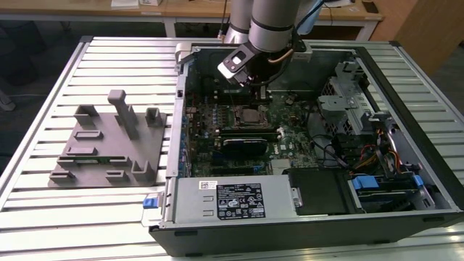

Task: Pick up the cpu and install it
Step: 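Close the cpu cover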

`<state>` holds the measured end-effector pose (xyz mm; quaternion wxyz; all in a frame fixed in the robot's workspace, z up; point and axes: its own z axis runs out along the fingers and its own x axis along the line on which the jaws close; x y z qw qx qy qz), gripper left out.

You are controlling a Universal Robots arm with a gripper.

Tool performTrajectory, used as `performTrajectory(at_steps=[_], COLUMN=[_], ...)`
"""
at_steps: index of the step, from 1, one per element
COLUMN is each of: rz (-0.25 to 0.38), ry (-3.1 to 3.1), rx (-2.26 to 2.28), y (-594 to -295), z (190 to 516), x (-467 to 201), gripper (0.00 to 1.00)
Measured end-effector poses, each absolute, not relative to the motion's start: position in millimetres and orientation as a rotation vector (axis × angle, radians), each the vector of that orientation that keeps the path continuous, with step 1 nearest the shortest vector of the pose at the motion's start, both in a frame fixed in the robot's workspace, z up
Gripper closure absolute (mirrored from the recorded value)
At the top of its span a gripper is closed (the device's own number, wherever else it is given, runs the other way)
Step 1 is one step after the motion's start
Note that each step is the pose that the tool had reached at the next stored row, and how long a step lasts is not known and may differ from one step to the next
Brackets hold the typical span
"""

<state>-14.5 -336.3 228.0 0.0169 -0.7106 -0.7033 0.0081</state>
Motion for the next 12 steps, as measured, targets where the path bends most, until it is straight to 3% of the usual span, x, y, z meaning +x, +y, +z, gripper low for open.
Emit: performTrajectory(at_steps=[12], rz=[0.029], ry=[-2.35], rx=[-2.035], y=[-336.3], z=[227.7], x=[-14.5], gripper=[0.89])
